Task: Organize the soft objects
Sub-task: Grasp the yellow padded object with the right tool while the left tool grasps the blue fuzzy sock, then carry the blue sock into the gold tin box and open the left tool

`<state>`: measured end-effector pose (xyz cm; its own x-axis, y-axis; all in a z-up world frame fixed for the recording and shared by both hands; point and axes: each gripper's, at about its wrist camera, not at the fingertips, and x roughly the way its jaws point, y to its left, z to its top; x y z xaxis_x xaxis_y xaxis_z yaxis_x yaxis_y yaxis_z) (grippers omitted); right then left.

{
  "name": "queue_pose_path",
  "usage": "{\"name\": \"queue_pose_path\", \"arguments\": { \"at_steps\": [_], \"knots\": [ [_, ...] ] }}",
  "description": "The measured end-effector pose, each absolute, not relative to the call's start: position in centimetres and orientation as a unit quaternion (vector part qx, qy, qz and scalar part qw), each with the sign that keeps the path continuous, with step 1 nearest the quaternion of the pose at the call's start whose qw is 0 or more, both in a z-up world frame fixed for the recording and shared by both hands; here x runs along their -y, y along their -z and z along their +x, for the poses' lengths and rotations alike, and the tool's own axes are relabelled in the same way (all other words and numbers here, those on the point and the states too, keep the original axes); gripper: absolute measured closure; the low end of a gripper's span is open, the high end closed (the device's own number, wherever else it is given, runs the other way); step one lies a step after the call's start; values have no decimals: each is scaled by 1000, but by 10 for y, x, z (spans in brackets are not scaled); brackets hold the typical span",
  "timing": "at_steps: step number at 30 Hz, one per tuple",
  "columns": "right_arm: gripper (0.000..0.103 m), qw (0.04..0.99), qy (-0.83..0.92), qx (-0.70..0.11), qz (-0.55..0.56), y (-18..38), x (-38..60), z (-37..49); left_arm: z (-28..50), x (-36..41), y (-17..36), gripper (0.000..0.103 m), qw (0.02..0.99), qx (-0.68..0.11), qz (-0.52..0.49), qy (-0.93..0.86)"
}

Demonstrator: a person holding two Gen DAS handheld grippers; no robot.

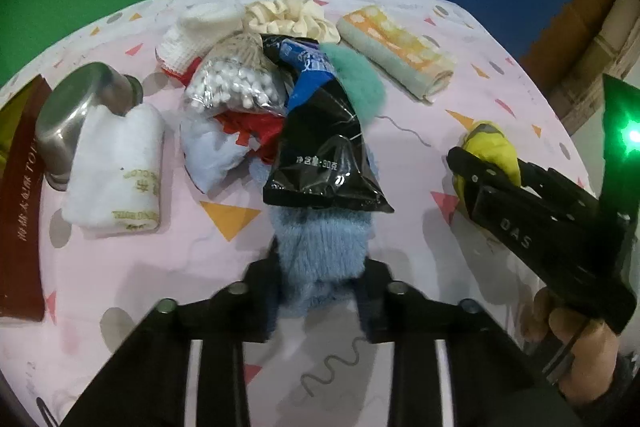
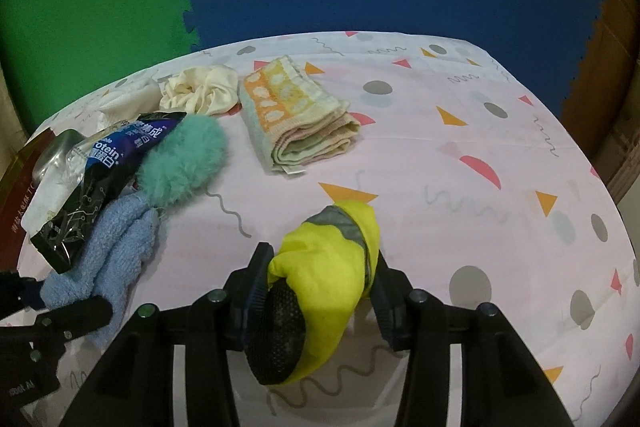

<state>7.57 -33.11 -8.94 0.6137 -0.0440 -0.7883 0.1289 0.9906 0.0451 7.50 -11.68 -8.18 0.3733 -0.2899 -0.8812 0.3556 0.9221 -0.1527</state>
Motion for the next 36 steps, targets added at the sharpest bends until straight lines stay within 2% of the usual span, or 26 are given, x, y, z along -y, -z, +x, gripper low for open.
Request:
{"name": "queue_pose_path", "arguments": {
  "at_steps": [5, 22, 36],
  "knots": [
    [55, 897, 48, -437, 49, 89, 332, 75, 60, 108, 68, 86, 821, -526, 51, 216],
    [55, 897, 50, -437, 45, 89, 330, 76, 20, 53, 32, 88, 830, -516, 32, 209],
    [57, 898, 49, -435, 48, 90, 331, 76, 51, -40, -6, 88, 879, -468, -6, 86]
  ]
}}
